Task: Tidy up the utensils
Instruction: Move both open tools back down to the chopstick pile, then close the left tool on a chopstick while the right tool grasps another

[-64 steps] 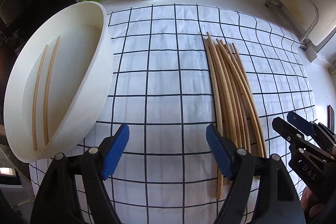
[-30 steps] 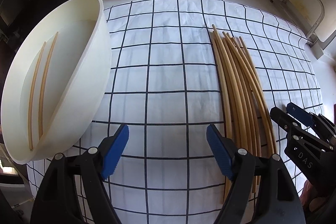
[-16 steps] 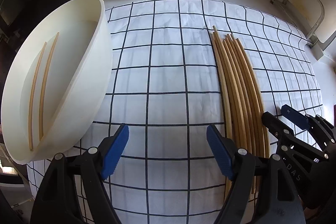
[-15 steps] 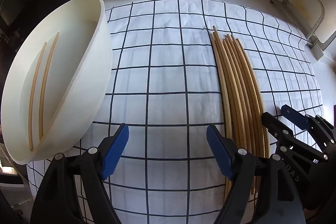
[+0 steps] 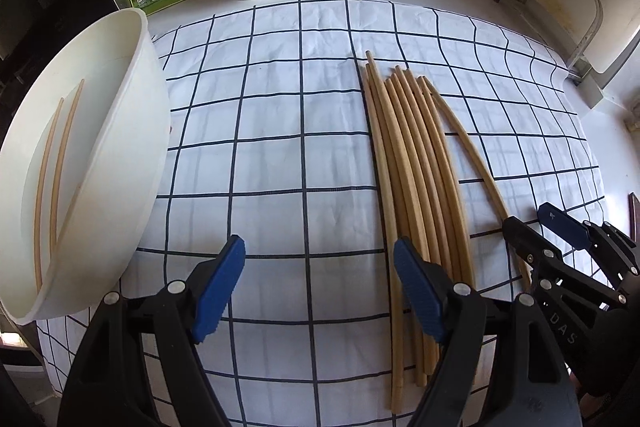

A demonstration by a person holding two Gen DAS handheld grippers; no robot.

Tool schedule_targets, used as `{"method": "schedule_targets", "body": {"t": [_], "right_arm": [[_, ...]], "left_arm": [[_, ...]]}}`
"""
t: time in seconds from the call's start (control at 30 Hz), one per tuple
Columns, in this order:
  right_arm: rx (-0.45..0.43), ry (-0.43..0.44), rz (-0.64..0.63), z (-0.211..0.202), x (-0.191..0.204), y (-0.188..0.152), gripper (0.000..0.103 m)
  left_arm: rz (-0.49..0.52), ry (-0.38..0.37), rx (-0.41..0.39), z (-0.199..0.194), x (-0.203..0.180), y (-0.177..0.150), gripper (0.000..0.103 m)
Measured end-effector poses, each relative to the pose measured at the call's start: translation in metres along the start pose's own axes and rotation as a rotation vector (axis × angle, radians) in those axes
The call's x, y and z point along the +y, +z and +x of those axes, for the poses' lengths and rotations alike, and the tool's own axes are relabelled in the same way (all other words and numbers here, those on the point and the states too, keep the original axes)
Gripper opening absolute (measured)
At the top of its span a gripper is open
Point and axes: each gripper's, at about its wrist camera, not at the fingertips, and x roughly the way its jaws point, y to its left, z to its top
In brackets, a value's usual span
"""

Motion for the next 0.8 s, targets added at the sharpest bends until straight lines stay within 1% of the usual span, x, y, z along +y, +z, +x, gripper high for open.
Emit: {"method": "schedule_targets", "body": {"t": [0.13, 0.23, 0.3, 0.33, 0.5, 0.6, 0.7, 0.77, 0.8], "right_arm": [[-0.005, 0.008, 0.004, -0.001, -0.003, -0.001, 0.044], [-0.005, 0.009, 0.001, -0.001, -0.003, -0.001, 0.044], [-0.006, 0.007, -0.002, -0.001, -0.002, -0.001, 0.044], [-0.006, 0.007, -0.005, -0.001, -0.001, 0.000, 0.044], [-0.010, 0.006, -0.032, 0.004, 0.006, 0.007, 0.044], [-0.016, -0.003, -0.057, 0.008, 0.012, 0.011, 0.044], [-0.027, -0.021, -0.090, 0.013, 0.018, 0.015, 0.044], [-0.033, -0.015, -0.112, 0.014, 0.022, 0.017, 0.044], [-0.036, -0.010, -0.123, 0.015, 0.025, 0.018, 0.039]], "left_arm": [[0.020, 0.016, 0.014, 0.004, -0.005, -0.005, 0.076], [0.019, 0.007, 0.024, 0.008, -0.005, -0.008, 0.078], [0.022, 0.026, 0.036, 0.012, -0.005, -0.009, 0.079], [0.019, 0.034, 0.034, 0.013, -0.005, -0.011, 0.081], [-0.009, 0.024, 0.038, 0.014, 0.002, -0.011, 0.081], [-0.008, 0.021, 0.031, 0.013, 0.002, -0.010, 0.077], [-0.005, 0.004, 0.025, 0.013, 0.001, -0.004, 0.064], [-0.002, -0.007, 0.023, 0.012, -0.001, -0.001, 0.051], [0.001, -0.011, 0.021, 0.012, -0.002, 0.000, 0.047]]}}
